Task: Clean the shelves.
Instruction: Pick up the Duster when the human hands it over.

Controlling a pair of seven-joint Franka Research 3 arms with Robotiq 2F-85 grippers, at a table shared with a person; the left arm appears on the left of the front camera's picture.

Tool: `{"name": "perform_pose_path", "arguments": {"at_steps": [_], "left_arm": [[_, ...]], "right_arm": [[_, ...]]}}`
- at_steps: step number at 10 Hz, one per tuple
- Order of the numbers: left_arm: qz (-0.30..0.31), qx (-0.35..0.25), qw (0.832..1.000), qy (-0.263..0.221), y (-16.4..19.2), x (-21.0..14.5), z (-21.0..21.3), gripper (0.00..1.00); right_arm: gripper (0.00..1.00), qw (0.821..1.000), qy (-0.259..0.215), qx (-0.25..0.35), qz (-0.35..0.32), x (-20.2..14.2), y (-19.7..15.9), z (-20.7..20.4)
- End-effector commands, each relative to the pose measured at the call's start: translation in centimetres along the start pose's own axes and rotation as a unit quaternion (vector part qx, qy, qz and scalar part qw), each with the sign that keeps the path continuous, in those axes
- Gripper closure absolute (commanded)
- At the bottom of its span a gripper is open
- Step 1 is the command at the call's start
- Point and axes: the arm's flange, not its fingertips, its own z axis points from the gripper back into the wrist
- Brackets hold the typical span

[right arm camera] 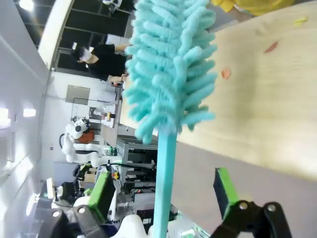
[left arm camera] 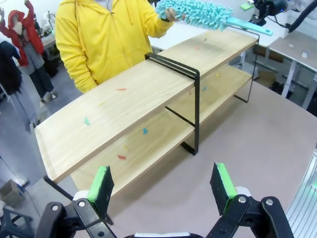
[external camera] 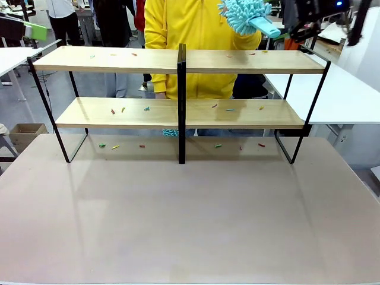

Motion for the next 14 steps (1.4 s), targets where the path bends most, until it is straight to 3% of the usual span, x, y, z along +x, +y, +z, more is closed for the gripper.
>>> {"name": "perform_pose_path", "arguments": {"at_steps": [1,3,4,5,6,8,9,11,14], "left_arm": [[0.004,0.001,1.0,0.001,-0.16,0.03,-0.06,0.0],[0.004,0.001,1.0,0.001,-0.16,0.03,-0.06,0.0],[0.004,0.001,1.0,0.001,-0.16,0.03,-0.06,0.0],[0.004,0.001,1.0,0.001,-0.16,0.03,-0.06,0.0],[0.004,0.001,1.0,0.001,-0.16,0.03,-0.06,0.0],[0.004,0.001,1.0,0.001,-0.16,0.03,-0.06,0.0],[0.004,0.001,1.0,0.001,-0.16,0.03,-0.06,0.0],[0.004,0.001,1.0,0.001,-0.16,0.03,-0.06,0.0],[0.004,0.001,1.0,0.001,-0.16,0.03,-0.06,0.0]], "right_arm": [[0.0,1.0,-0.002,0.013,-0.001,0.81,0.46,-0.22],[0.0,1.0,0.002,0.017,-0.001,0.76,0.53,-0.07],[0.44,1.0,0.006,0.004,-0.006,0.71,0.59,-0.23],[0.57,1.0,0.02,0.008,-0.008,0.67,0.54,-0.52],[1.0,1.0,0.027,0.009,-0.01,0.65,0.47,-0.67],[1.0,0.999,0.033,0.007,-0.012,0.58,0.37,-0.79],[0.82,0.999,0.034,0.007,-0.012,0.54,0.33,-0.85],[1.0,0.999,0.038,0.001,-0.011,0.57,0.39,-0.79],[1.0,0.999,0.04,-0.002,-0.015,0.37,0.25,-0.75]]}}
